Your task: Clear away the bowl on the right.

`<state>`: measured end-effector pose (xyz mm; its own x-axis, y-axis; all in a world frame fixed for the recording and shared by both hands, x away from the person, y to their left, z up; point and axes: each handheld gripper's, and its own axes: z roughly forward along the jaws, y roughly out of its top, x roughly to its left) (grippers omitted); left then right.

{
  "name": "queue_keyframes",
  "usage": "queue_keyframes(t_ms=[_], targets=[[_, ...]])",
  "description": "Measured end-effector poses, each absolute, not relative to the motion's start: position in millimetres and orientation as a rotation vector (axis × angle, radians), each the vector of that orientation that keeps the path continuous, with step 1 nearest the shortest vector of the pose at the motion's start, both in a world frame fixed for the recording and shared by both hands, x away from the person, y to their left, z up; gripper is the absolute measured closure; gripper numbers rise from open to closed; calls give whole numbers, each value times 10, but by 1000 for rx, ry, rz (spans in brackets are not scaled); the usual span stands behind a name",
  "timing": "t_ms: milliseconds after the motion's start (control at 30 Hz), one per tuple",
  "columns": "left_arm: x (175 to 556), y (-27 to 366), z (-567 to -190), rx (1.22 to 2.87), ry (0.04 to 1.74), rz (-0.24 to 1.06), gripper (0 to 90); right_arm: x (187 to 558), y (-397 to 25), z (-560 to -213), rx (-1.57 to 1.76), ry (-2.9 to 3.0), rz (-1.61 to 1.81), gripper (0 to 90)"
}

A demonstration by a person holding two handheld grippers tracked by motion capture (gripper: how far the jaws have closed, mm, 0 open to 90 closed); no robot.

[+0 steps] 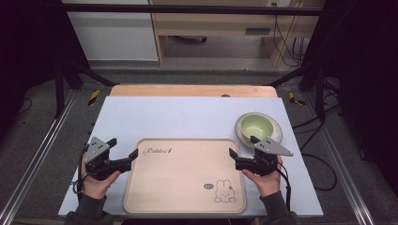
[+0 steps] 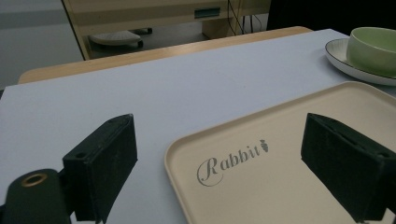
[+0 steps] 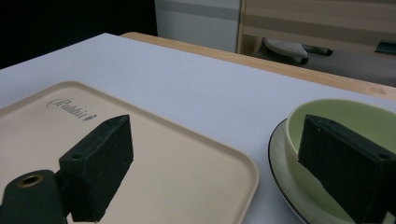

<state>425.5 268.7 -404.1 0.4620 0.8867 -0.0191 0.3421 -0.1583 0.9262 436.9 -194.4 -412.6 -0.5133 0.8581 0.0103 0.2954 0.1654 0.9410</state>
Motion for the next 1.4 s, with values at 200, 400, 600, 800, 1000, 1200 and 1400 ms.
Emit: queue_keyframes(t_ms=[200,400,600,800,1000,1200,1400], targets=[[4256,2681,-4052,1723,1062,691,102,4370,-1960,-4130,1102,1900,1348,105],[4261,2679,-4059,1728,1065,690,102,4364,-2005,-4108,1106,1884,1348,105],[4271,2680,-4077,1732,1072,688,101,4356,-2110,-4073,1144,1848,1345,105],[4269,2671,-4079,1736,1067,689,101,4357,-2168,-4058,1159,1831,1351,102],[4270,2672,-4084,1738,1066,689,101,4356,-2210,-4041,1173,1821,1336,96],[4268,2670,-4095,1740,1065,687,102,4359,-2263,-4022,1187,1806,1324,93],[4270,2657,-4105,1748,1064,687,102,4366,-2284,-4021,1202,1802,1309,88]])
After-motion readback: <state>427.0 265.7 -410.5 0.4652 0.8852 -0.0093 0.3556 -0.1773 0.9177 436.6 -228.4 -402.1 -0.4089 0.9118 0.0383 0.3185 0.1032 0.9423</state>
